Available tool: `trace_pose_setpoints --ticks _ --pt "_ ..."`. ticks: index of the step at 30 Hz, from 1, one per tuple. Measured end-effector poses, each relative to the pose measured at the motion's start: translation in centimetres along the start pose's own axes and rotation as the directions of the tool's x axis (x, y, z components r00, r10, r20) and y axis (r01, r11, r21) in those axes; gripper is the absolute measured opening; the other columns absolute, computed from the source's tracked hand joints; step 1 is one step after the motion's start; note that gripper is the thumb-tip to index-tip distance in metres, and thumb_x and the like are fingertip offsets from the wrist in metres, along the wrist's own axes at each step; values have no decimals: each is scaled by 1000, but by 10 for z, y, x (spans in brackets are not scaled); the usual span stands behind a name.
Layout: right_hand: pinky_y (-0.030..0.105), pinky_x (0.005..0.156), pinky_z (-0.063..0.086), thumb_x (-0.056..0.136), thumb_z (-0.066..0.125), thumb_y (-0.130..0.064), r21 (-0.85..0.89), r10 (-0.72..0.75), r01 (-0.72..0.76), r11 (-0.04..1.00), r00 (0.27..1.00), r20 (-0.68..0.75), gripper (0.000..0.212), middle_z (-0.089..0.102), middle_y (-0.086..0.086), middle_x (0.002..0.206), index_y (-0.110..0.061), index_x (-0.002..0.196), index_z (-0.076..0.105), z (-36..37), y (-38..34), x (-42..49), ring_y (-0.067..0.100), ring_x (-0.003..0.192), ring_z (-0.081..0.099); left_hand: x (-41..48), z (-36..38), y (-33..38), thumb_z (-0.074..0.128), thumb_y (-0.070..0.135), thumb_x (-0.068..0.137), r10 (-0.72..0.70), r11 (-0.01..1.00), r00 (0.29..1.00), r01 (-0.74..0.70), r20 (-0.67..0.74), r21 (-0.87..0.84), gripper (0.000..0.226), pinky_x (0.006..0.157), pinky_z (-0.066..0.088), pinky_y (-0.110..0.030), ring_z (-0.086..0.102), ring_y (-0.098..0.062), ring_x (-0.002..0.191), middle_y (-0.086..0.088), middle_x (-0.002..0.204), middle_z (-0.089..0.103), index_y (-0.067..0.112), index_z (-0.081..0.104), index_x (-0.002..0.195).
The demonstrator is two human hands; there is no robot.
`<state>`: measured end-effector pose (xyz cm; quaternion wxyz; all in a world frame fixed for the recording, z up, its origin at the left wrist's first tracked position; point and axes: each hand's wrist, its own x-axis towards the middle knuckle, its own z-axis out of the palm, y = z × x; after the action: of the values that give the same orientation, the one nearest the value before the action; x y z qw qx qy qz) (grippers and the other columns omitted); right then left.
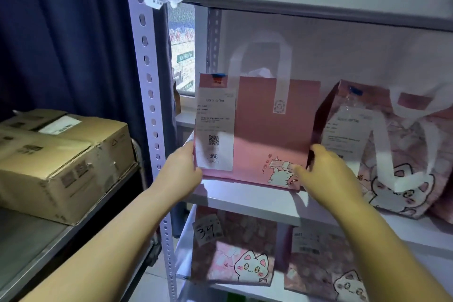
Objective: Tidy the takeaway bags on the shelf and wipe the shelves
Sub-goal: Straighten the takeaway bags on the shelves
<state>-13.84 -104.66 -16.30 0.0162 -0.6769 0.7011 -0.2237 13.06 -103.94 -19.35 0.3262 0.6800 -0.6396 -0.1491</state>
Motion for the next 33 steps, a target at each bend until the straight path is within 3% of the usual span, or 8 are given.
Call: trace_pose_setpoints --ticks 4,8,13,18,21,24,27,33 --pt "40 77 46 86 60 -42 51 44 -45 998 999 28 61 53 13 124 -12 134 37 0 -1 -3 32 106 54 -2 0 -6 52 7 85 53 998 999 -53 -1 -41 48 57 40 -15 58 -14 85 8 103 58 25 43 128" --pt "40 78 45 86 61 -40 97 48 -52 994 998 42 60 56 12 119 -10 132 38 0 -2 -5 31 104 53 0 0 -10 54 10 84 53 998 999 -53 8 -43 39 64 45 -24 60 -19 91 -1 107 63 23 48 120" --pt "41 90 43 85 62 -40 163 58 -66 984 997 58 73 49 12 135 -10 143 27 2 -3 -5 31 119 48 -1 1 -9 57 12 83 73 996 997 -74 -18 -49 45 56 39 -17 56 -16 86 -1 109 61 27 44 123" --pt "39 99 38 85 62 -42 217 15 -29 976 997 70 79 39 9 146 -12 147 21 6 -5 -11 28 130 40 -12 -8 1 56 16 87 156 987 980 -160 -122 -20 59 80 44 -26 49 -12 99 0 130 41 24 32 141" --pt "38 96 41 84 63 -42 271 9 -15 962 1000 24 77 45 5 142 -17 146 25 2 -5 -19 25 125 47 -19 -14 11 58 19 88 258 966 948 -258 -187 26 54 82 33 -18 40 -4 94 2 126 39 17 40 138" --pt "44 85 53 83 63 -44 328 60 -37 944 996 -60 62 54 0 130 -23 136 41 -8 2 -29 24 105 59 -23 -15 25 60 20 87 352 935 922 -354 -163 14 44 90 44 -28 46 -10 101 5 116 44 18 50 129" --pt "38 75 53 84 60 -41 286 53 2 958 982 -182 36 63 -6 109 -25 115 57 -20 17 -42 18 84 61 -26 -7 40 63 19 85 414 908 899 -419 -145 -5 35 83 43 -24 48 -8 94 8 106 50 17 58 120" --pt "33 69 50 86 59 -39 149 87 -56 987 974 -211 23 64 -9 91 -23 103 64 -42 70 -62 14 81 60 -28 28 79 62 19 86 483 872 874 -486 -51 -59 24 74 43 -23 58 -9 83 2 103 64 17 64 109"
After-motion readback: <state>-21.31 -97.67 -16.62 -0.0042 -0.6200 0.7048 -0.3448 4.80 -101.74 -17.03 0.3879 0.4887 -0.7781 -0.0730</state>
